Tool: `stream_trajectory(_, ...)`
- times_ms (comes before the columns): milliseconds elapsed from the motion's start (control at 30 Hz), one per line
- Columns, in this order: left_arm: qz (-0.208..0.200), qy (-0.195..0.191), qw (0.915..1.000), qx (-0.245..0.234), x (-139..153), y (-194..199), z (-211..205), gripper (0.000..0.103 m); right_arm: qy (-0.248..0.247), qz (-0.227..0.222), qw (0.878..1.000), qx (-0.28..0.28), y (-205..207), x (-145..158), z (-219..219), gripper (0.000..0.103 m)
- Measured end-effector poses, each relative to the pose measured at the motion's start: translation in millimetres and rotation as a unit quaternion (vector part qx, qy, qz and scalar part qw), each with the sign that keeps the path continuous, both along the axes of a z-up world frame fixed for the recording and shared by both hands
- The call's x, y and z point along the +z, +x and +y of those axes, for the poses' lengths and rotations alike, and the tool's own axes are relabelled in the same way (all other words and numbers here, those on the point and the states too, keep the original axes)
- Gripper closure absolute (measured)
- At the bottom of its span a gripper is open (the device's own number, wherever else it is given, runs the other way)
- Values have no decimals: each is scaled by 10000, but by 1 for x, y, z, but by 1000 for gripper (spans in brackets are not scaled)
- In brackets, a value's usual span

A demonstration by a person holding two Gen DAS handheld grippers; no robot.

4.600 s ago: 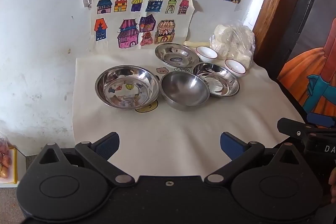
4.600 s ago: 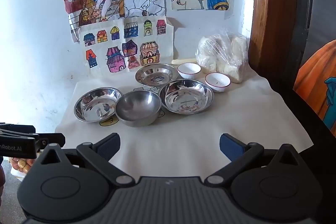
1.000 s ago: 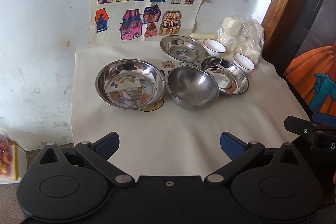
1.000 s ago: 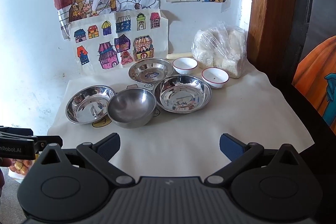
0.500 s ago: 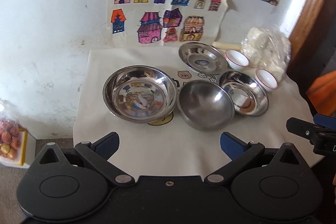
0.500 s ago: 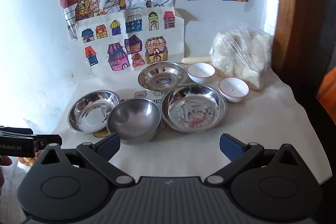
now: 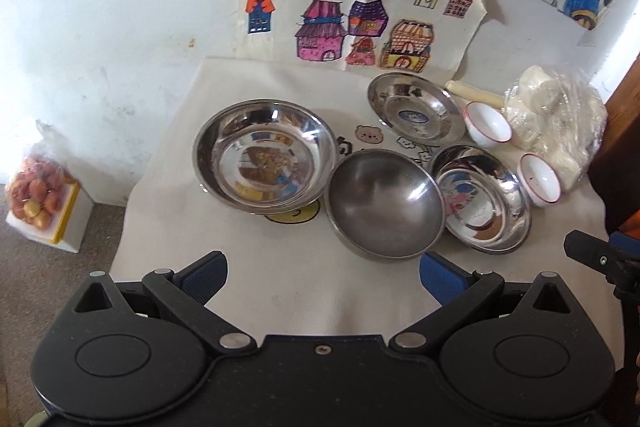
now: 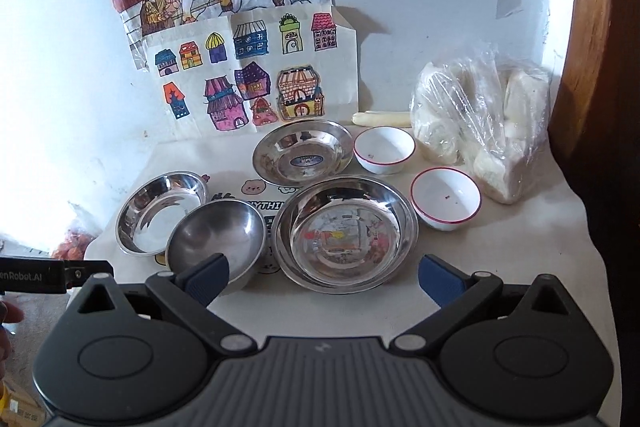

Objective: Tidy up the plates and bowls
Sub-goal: 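Move the left tool toward the large steel bowl while the right tool approaches its rim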

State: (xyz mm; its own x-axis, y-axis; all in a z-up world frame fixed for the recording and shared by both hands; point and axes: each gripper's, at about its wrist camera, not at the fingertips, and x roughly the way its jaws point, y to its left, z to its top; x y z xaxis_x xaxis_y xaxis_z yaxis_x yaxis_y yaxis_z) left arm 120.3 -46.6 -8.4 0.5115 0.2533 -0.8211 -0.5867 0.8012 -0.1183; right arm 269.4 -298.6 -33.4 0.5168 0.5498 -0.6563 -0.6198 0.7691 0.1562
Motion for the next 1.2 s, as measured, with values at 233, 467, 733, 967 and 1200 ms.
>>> stream_trajectory(233,203,69,9997,134,3,1,14,1,98,221,9996,132,6,-6,10,0)
stream_trajectory(467,315,-111,9994,-81,-9,13,51,1,43,269,9994,-204,10,-12,32,0)
stream_trajectory(733,244,-199,9988,-382,-18,26,114,1,-58,230,9985,-500,5,-18,83,0)
stream_trajectory(967,274,-360,9977,-499,-31,36,150,1,-297,164,9983,-474,-5,-16,120,0)
stream_trajectory(1200,465,-591,9965,-353,-52,33,168,1,-577,269,9974,-340,-8,-22,143,0)
